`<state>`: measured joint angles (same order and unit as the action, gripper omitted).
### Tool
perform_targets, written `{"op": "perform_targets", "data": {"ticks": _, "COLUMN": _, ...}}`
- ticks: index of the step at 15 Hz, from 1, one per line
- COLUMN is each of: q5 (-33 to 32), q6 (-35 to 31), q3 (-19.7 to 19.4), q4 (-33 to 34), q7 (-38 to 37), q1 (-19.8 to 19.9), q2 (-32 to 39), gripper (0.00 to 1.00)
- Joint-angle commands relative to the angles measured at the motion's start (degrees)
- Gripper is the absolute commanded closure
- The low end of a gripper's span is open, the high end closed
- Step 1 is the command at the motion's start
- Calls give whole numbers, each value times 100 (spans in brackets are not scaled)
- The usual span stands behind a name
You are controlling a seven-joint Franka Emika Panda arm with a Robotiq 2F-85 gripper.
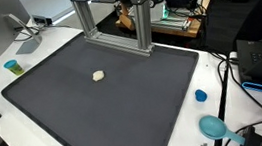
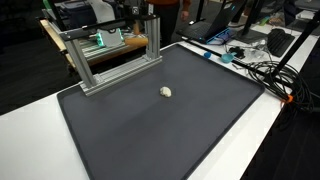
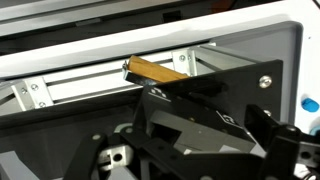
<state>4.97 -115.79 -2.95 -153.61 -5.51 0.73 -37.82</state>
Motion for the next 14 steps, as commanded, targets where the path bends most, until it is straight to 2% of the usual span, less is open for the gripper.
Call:
{"op": "perform_targets", "data": {"ticks": 1, "q5": -298, "q6": 204, "q3": 284, "q4": 36, "q7": -390, "q1": 335, "q2": -345, "gripper": 0}}
{"op": "perform_targets", "data": {"ticks": 4, "q5": -635, "q6": 404, "q3": 423, "q4": 163, "q7": -765, "q1": 617, "q2": -595, "gripper": 0}}
{"op": "perform_targets", "data": {"ticks": 7, "q5": -497, "q6": 413, "q3": 521, "q4": 168, "q7": -1059, "q1": 637, "q2": -869, "gripper": 0}}
{"op": "perform_targets", "data": {"ticks": 14, "q5": -401, "q6": 401, "q3": 759, "q4": 103, "q7": -1243, "q1": 509, "q2": -1323, "gripper": 0}}
